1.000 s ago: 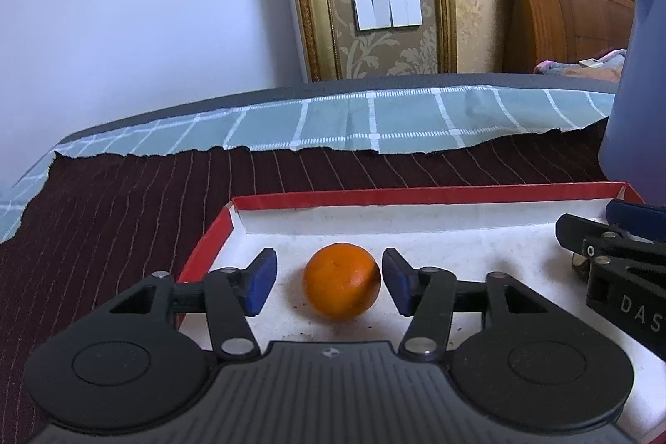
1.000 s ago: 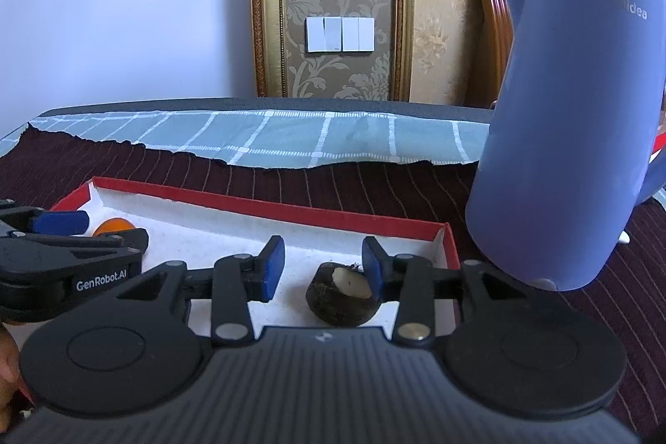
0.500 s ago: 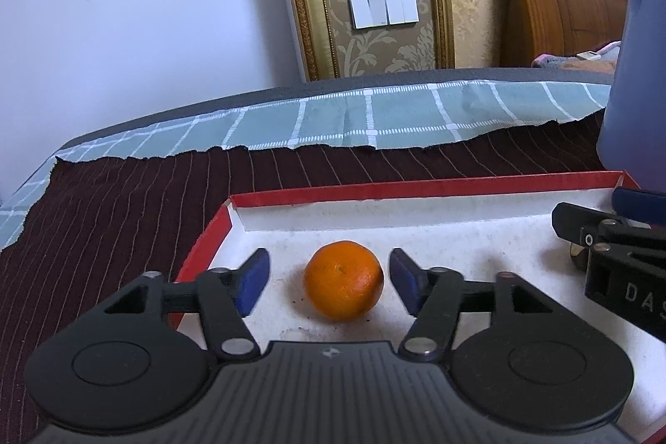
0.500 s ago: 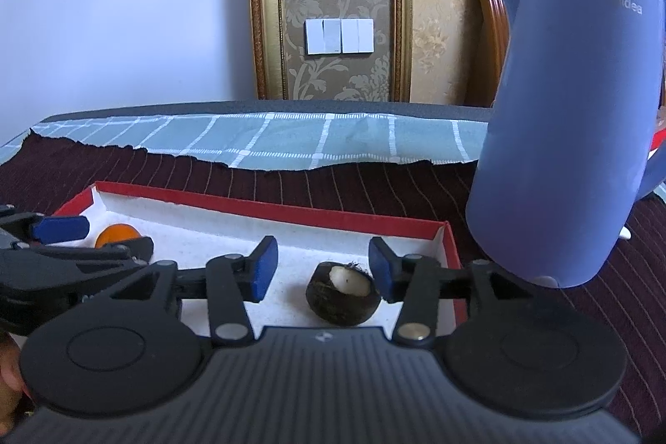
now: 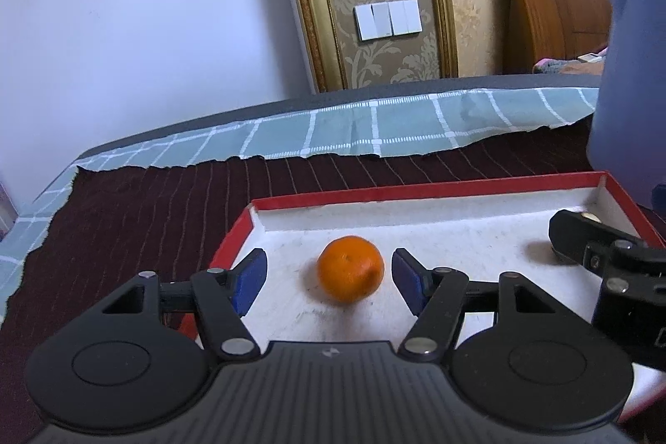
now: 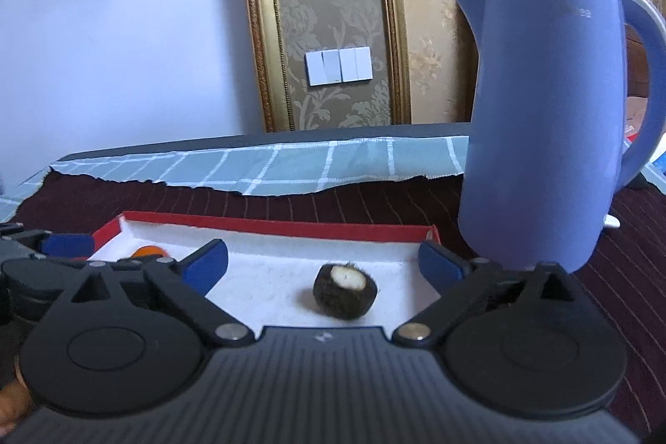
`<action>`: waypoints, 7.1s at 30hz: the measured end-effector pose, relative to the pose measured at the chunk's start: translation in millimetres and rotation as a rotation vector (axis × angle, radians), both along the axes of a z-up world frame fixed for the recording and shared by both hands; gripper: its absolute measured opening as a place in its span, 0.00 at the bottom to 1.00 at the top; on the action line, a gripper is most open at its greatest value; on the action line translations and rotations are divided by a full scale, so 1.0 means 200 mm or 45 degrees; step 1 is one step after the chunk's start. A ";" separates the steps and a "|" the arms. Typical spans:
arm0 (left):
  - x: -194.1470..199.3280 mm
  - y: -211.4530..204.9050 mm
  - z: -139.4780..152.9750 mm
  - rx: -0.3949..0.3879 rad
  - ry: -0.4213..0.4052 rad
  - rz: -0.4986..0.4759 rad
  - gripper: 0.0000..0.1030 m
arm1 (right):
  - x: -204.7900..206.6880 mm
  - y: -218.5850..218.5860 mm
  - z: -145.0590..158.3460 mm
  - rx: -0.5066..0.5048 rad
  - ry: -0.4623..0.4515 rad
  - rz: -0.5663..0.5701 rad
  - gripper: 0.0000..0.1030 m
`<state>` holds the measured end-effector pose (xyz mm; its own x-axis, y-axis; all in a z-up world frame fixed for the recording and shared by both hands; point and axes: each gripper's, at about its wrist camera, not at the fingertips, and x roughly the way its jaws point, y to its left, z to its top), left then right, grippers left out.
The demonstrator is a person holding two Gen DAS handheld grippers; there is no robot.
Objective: Organize fruits
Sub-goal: 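Open both tools to drop the fruits into the tray, then lift away, then move both tools back toward the remaining fruits beside the tray, then grasp the small yellow fruit with the right tool while the left tool grasps a green tomato, then carry the yellow fruit and the green tomato over the red tray with both tools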
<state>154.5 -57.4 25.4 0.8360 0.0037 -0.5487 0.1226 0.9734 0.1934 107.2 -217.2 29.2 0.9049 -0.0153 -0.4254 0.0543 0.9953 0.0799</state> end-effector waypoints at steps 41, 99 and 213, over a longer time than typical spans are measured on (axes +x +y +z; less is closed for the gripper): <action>-0.91 0.44 -0.14 -0.105 -0.049 -0.049 0.83 | -0.91 0.17 -0.07 -0.096 0.062 0.133 1.00; -0.49 0.22 0.00 -0.179 -0.040 -0.140 0.31 | -0.53 0.21 -0.01 -0.082 0.022 0.190 0.28; 0.10 -0.14 -0.06 -0.035 -0.066 -0.085 0.31 | 0.16 0.00 -0.01 -0.083 0.081 -0.027 0.28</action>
